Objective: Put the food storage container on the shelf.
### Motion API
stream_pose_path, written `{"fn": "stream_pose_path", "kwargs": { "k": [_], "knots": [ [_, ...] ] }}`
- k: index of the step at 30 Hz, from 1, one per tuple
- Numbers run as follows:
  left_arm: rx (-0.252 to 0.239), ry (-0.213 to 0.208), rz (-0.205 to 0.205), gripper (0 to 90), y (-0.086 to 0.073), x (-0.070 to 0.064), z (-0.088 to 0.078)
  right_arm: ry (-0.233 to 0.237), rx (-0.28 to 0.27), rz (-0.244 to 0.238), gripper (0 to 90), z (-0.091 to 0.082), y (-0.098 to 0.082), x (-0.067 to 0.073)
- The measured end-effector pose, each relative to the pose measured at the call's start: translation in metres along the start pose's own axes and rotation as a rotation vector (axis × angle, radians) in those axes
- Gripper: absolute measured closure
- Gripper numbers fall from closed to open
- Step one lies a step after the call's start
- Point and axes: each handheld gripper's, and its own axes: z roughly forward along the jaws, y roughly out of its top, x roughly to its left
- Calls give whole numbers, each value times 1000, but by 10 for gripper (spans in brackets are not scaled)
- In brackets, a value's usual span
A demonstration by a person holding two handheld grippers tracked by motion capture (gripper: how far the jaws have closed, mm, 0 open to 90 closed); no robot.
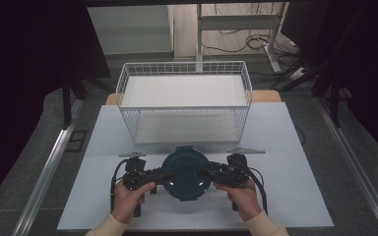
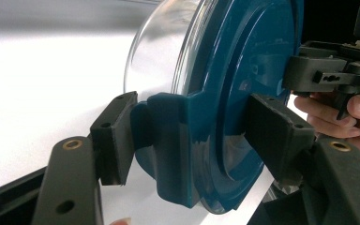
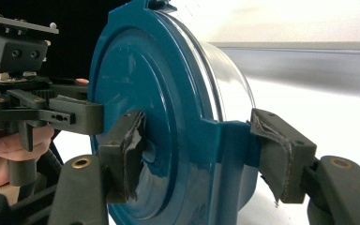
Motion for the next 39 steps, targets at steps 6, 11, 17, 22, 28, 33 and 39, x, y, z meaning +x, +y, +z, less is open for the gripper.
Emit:
{"fn": "stream_pose_path", "kwargs": {
  "k": [6,11,17,22,28,33,39],
  "knots": [
    [-12,-1,4,361,6,-4,-3,0,-15,2,376,-3,5,3],
    [-27,1,28,361,14,-8,-9,0,-28,-30,376,-6,15,8],
    [-48,-10,14,361,27,-6,-10,-6,-32,-47,376,-5,31,9],
    [-64,-27,14,360,44,-7,-12,-21,-38,-72,376,-7,51,12],
    [-94,-20,31,358,65,-15,-17,-23,-55,-78,376,-11,72,14],
    [-106,-16,50,356,76,-23,-22,-24,-69,-81,376,-17,84,19],
    [-120,-7,78,358,90,-33,-29,-13,-87,-77,376,-24,96,22]
  ]
}}
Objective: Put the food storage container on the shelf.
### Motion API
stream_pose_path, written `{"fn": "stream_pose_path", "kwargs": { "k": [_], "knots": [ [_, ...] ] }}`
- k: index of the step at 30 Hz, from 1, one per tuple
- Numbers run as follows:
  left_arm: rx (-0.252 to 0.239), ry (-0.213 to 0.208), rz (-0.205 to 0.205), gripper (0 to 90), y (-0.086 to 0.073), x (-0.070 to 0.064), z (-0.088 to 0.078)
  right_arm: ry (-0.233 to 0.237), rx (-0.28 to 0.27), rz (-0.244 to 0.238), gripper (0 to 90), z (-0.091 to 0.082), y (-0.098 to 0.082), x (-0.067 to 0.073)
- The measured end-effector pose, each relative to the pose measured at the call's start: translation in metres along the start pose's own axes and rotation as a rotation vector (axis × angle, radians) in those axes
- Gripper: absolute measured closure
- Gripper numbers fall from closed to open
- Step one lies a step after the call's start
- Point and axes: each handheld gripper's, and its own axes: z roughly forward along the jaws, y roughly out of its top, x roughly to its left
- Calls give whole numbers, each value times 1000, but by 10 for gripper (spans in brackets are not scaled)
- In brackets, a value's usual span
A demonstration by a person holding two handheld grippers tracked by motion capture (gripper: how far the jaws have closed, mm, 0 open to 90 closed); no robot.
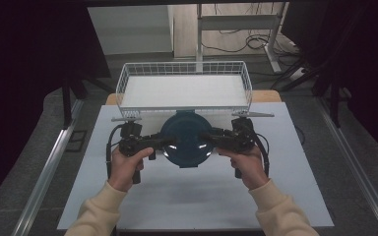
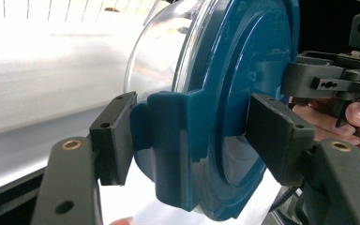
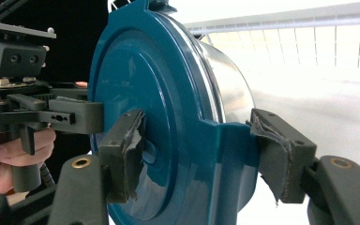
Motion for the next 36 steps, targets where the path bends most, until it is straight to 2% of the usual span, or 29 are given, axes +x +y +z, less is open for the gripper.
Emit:
{"fn": "stream_pose_path", "kwargs": {
  "k": [4,11,18,28,32,36],
  "knots": [
    [2,-13,5,360,9,-1,-1,-7,-11,-19,376,-3,9,3],
    [-10,-9,34,361,24,-5,-7,-7,-22,-33,377,-5,23,6],
    [-21,-14,45,363,38,-8,-10,-6,-29,-57,377,-7,39,10],
    [-37,-17,56,361,70,-12,-10,-13,-39,-56,377,-9,69,10],
    [-34,-33,60,361,84,-11,-9,-27,-42,-71,377,-11,83,11],
    [-40,-23,79,362,100,-13,-9,-20,-50,-66,377,-11,98,7]
  ]
}}
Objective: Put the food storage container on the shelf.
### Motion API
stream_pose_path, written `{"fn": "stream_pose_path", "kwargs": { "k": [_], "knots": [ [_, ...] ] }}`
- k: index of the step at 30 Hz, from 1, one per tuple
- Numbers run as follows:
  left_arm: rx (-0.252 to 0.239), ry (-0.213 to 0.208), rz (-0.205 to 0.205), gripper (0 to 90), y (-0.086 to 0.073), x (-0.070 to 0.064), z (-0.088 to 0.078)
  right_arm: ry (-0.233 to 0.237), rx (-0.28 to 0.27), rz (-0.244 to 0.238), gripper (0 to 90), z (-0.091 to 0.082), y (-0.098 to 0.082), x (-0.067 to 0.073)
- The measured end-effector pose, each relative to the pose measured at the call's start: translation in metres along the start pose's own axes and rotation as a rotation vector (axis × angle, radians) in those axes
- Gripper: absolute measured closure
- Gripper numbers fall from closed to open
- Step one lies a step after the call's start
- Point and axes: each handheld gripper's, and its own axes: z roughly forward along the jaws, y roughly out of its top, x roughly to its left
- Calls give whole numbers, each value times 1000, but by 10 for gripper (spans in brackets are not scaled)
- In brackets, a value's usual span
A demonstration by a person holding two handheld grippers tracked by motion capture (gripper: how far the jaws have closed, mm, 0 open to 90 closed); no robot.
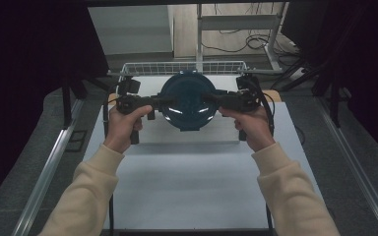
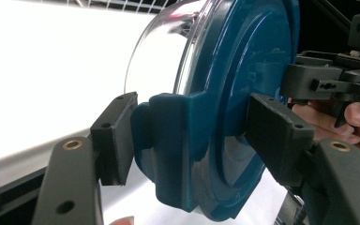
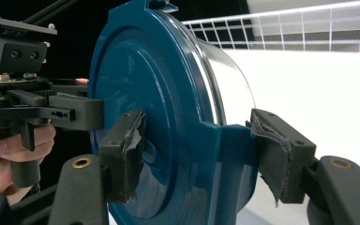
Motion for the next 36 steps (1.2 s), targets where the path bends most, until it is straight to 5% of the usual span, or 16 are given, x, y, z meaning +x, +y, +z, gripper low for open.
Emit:
{"fn": "stream_pose_path", "kwargs": {
  "k": [9,23,36],
  "knots": [
    [14,7,13,364,30,6,3,6,-5,7,377,7,25,-9],
    [19,5,-29,365,55,26,19,13,8,39,377,24,49,-29],
    [43,-15,-134,369,62,60,45,1,54,175,374,51,51,-65]
  ]
}}
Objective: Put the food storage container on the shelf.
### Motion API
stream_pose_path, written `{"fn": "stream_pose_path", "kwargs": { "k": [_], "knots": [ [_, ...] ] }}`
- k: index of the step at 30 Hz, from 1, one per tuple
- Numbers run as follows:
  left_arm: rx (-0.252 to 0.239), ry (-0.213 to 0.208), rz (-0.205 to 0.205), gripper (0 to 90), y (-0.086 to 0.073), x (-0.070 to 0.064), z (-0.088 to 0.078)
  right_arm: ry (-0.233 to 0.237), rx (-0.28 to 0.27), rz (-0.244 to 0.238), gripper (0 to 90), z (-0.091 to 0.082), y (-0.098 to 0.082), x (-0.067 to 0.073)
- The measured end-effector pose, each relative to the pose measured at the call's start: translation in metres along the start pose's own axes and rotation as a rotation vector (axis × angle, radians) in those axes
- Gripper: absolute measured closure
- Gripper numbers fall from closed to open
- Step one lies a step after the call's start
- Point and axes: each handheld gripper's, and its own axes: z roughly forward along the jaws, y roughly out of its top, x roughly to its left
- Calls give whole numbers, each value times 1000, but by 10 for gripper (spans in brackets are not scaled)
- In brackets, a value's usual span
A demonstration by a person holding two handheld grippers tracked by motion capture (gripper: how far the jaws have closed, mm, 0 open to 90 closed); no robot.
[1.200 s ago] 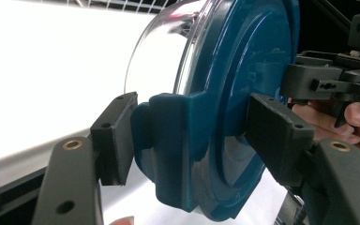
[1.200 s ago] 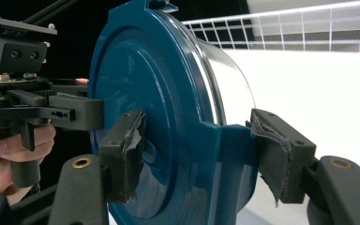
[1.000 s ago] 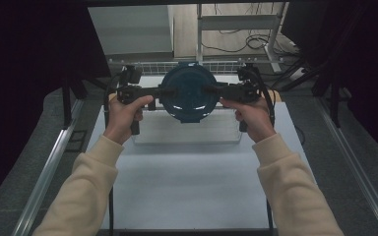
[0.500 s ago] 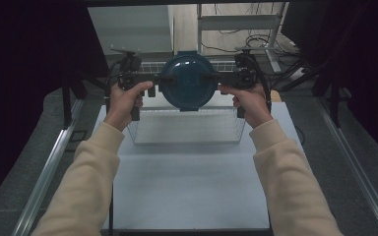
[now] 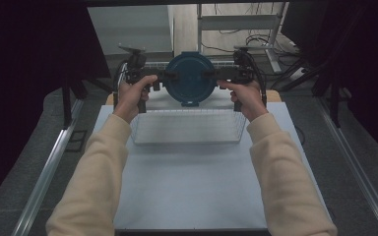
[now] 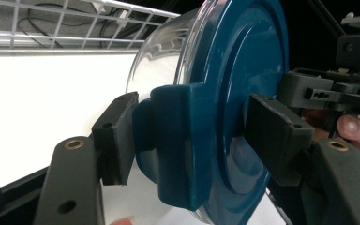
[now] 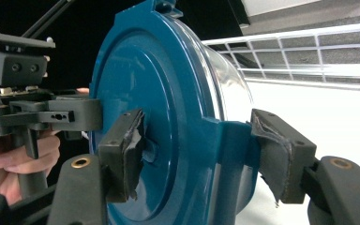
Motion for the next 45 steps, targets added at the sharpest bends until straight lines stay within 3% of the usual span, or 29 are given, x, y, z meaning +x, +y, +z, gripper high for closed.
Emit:
{"fn": "stream_pose_path", "kwargs": {
  "k": [4,8,14,19,21,23,24,26,28,30,35,38,40,45],
  "knots": [
    [-4,-10,-56,367,3,8,8,18,7,71,371,6,5,-13],
    [6,-22,-111,352,6,16,16,28,10,175,369,13,7,-27],
    [-5,-57,-176,336,6,30,24,3,-11,274,367,21,3,-35],
    [-21,-60,-149,323,4,30,26,-12,-23,277,358,21,2,-34],
    [-34,-22,-116,296,4,27,24,-24,-25,284,341,20,2,-32],
    [-56,-11,-110,235,4,24,20,-75,-41,253,271,19,1,-24],
    [-64,-11,-111,211,4,22,18,-112,-60,213,240,18,1,-17],
    [-62,-5,-89,195,3,18,12,-144,-89,170,206,14,1,-8],
    [-57,23,-45,188,-3,12,3,-156,-72,113,194,7,-1,-2],
    [-56,86,33,186,-14,3,-9,-182,-94,51,190,-5,-7,2],
    [-68,102,134,190,-44,-14,-35,-107,-106,-72,186,-39,-32,10],
    [-61,107,189,189,-68,-24,-46,-98,-86,-137,189,-55,-49,14],
    [-56,119,247,187,-88,-32,-54,-85,-80,-177,192,-65,-60,17],
    [-33,89,288,188,-137,-37,-63,-75,-68,-256,203,-82,-89,23]
  ]
}}
